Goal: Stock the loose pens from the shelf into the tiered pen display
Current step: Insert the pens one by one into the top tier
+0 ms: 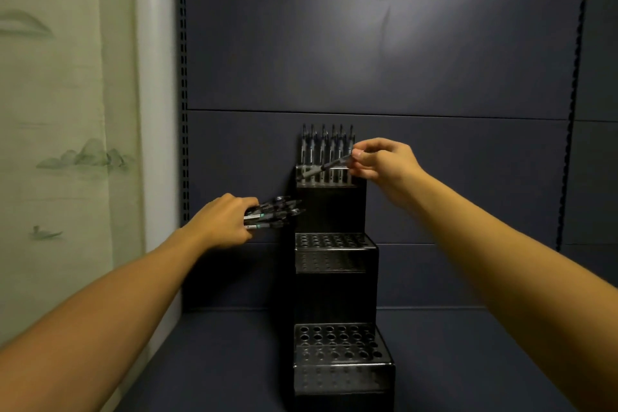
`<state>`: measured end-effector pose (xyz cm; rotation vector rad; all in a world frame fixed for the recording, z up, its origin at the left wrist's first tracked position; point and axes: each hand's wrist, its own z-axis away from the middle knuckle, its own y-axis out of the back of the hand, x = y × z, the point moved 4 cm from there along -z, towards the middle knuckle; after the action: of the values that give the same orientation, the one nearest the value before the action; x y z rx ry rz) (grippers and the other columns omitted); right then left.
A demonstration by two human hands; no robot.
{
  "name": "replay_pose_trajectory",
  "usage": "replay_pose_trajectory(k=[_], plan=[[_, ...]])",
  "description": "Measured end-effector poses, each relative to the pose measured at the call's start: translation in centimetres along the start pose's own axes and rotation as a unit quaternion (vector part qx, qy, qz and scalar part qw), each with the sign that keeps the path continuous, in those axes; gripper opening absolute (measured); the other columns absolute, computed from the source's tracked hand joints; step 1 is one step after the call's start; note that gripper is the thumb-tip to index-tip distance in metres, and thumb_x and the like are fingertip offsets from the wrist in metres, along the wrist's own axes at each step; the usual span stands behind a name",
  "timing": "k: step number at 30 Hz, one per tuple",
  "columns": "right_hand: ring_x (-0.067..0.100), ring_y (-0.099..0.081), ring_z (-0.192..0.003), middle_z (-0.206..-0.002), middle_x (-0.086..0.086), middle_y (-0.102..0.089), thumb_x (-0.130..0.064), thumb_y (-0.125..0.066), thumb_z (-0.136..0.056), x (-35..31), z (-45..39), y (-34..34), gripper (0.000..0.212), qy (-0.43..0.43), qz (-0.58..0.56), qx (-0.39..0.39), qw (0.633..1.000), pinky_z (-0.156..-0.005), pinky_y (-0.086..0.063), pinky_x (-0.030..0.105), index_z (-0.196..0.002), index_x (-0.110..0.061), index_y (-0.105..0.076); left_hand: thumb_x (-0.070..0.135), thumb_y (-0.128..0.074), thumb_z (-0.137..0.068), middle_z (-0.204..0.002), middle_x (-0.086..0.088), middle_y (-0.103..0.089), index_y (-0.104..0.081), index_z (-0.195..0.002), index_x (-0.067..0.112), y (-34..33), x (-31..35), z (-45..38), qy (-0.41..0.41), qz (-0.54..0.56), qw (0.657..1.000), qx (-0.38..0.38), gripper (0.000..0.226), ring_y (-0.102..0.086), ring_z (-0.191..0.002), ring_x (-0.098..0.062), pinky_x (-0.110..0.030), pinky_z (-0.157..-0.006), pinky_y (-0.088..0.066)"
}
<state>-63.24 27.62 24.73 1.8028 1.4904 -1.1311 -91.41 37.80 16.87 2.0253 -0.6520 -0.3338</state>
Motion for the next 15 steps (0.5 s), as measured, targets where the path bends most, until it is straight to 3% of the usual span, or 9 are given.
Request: replay_pose_trajectory(k=[5, 8, 10, 15], plan=[[0.025, -0.075, -0.078, -0.098, 0.018, -0.069, 0.011, -0.068, -0.088, -1.6, -3.3, -1.2, 0.014, 0.006, -0.069, 0.034, 0.997, -0.069, -0.062, 0.028, -0.095, -0.001, -0.066, 0.019, -0.068, -0.075, -0.076, 0.007, -0.062, -0.056, -0.088, 0.032, -0.3, -0.6, -0.6, 0.0, 0.015, 1.0, 0.004, 0.022, -0.06, -0.065, -0.014, -0.031, -0.054, -0.047], [0.022, -0.073, -0.077, -0.098, 0.018, -0.069, 0.011, -0.068, -0.088, -3.0, -5.2, -2.1, 0.015, 0.022, -0.081, 0.057, 0.995, -0.065, -0.062, 0.025, -0.093, -0.002, -0.062, 0.018, -0.067, -0.074, -0.075, 0.005, -0.062, -0.053, -0.083, 0.034, -0.2, -0.8, -1.4, -0.002, 0.033, 0.999, 0.008, 0.023, -0.06, -0.064, -0.016, -0.034, -0.053, -0.048], [0.022, -0.072, -0.076, -0.098, 0.018, -0.069, 0.008, -0.069, -0.089, -3.8, -6.4, -2.7, 0.014, 0.038, -0.065, 0.078, 0.994, -0.063, -0.061, 0.025, -0.09, -0.004, -0.062, 0.019, -0.067, -0.074, -0.076, 0.004, -0.062, -0.052, -0.082, 0.035, -0.3, -0.8, -1.7, -0.007, 0.032, 0.999, 0.003, 0.024, -0.06, -0.065, -0.017, -0.036, -0.055, -0.05], [0.028, -0.074, -0.094, -0.106, 0.016, -0.07, 0.0, -0.073, -0.09, -3.9, -9.1, -4.2, 0.013, 0.056, 0.04, 0.102, 0.992, -0.074, -0.064, 0.032, -0.09, -0.01, -0.065, 0.02, -0.069, -0.075, -0.078, 0.003, -0.064, -0.057, -0.087, 0.031, -0.7, -0.9, -2.1, -0.022, 0.05, 0.998, -0.002, 0.02, -0.062, -0.066, -0.018, -0.041, -0.06, -0.056]])
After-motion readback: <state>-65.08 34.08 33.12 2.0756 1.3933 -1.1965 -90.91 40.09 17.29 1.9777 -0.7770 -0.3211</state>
